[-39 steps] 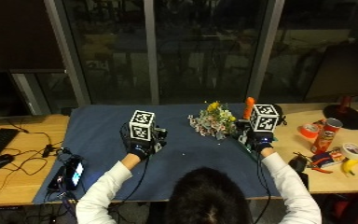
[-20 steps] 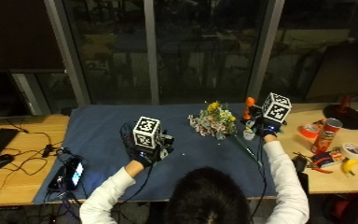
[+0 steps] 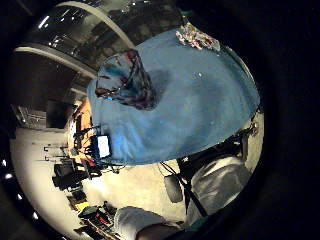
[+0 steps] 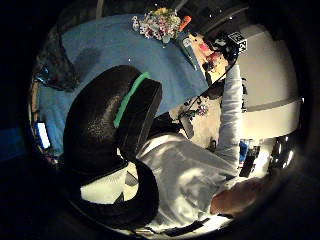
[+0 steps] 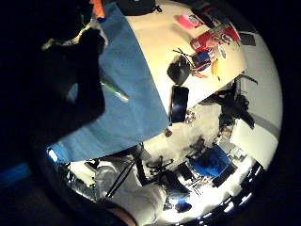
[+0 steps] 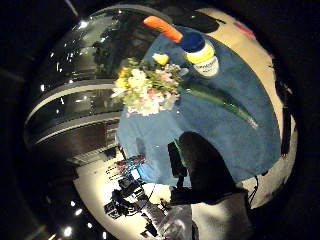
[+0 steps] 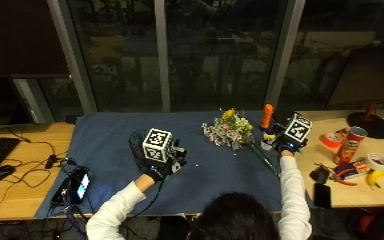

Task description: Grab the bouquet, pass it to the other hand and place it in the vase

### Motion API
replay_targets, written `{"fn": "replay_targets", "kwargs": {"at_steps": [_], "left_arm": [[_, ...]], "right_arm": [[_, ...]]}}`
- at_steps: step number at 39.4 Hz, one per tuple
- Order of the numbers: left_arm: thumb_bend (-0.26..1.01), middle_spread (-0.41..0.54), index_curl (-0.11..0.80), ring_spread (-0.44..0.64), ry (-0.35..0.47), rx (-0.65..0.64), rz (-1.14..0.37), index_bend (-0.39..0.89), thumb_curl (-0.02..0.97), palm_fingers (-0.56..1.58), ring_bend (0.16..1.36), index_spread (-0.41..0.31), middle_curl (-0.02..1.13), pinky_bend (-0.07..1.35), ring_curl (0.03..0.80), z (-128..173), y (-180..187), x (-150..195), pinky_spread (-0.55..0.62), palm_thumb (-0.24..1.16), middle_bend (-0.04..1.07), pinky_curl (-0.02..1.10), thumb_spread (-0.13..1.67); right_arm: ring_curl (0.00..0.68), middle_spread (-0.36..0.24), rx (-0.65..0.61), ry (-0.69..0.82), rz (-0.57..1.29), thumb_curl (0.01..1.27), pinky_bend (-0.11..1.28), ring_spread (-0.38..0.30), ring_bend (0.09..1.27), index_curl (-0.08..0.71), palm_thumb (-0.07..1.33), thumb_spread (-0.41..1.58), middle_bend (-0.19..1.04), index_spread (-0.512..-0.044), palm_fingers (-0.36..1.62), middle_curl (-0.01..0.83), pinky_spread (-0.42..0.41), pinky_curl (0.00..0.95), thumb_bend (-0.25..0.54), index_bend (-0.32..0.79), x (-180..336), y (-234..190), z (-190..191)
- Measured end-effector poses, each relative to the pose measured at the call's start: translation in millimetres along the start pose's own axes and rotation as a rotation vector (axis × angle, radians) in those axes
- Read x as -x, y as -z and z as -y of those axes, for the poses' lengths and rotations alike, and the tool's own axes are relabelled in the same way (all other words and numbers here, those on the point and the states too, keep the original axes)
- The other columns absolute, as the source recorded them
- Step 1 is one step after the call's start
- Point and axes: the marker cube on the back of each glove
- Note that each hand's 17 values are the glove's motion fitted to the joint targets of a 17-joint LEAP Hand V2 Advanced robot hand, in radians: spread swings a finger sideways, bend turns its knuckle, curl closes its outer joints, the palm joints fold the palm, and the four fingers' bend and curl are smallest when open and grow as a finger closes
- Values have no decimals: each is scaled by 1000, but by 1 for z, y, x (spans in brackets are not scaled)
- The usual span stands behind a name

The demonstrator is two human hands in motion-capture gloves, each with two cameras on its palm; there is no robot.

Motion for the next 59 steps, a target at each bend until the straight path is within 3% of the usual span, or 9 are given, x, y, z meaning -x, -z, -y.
{"fn": "replay_targets", "kwargs": {"at_steps": [16,29,37,38,43,47,48,54,59], "left_arm": [[-17,332,178,337,5,40,19,56,242,39,755,40,305,548,307,-1,-14,2,373,151,214,363,1182],[-17,340,144,343,13,79,25,80,246,0,801,52,330,596,314,1,-19,3,372,150,238,368,1183],[-19,341,135,343,27,111,12,84,244,-7,813,53,337,618,313,0,-26,9,369,139,238,368,1185],[-19,341,134,343,30,118,13,85,245,-8,814,53,337,619,312,0,-27,10,368,138,238,368,1185],[-18,342,132,343,55,139,38,87,246,-9,818,54,341,629,311,1,-30,18,368,136,237,367,1186],[-18,342,131,344,75,154,35,89,247,-12,818,54,343,634,308,4,-33,25,366,134,238,366,1184],[-18,342,130,344,79,159,30,88,247,-10,817,54,343,641,308,6,-34,26,366,134,236,367,1183],[-19,343,131,345,98,177,-53,96,246,-8,817,54,346,646,304,29,-36,34,364,128,234,364,1182],[-18,342,140,345,96,131,-198,114,245,7,807,54,346,646,299,53,-25,24,354,126,230,361,1182]], "right_arm": [[390,-23,42,-128,-12,348,813,-102,843,41,636,1095,332,-188,544,408,5,367,-2,54,-27,-83,-17],[397,-48,9,-112,-162,378,697,-114,756,106,721,1081,363,-191,601,433,-37,355,-7,93,-20,-130,-8],[388,-93,-60,-74,-227,375,670,-162,718,167,803,1086,371,-222,963,445,-177,351,-3,167,-10,-130,-7],[385,-102,-52,-82,-227,387,652,-165,700,200,865,1096,347,-224,1056,440,-185,348,32,254,-10,-130,-9],[401,-121,-40,-69,-241,419,626,-182,648,260,992,1133,313,-224,1149,451,-220,369,92,275,-6,-121,-21],[434,-154,-162,-36,-199,431,653,-210,733,260,1016,1141,386,-225,1340,476,-262,387,91,123,0,-115,-17],[463,-159,-209,-40,-187,431,727,-203,817,233,1021,1148,502,-224,1438,517,-242,418,91,22,1,-113,-15],[510,-171,-350,9,53,398,746,-200,916,297,946,1122,674,-229,1495,580,-225,453,11,256,19,-104,-15],[544,-169,-279,97,364,382,785,-194,964,357,928,1120,766,-231,1464,618,-209,487,-16,342,47,-94,-41]]}}
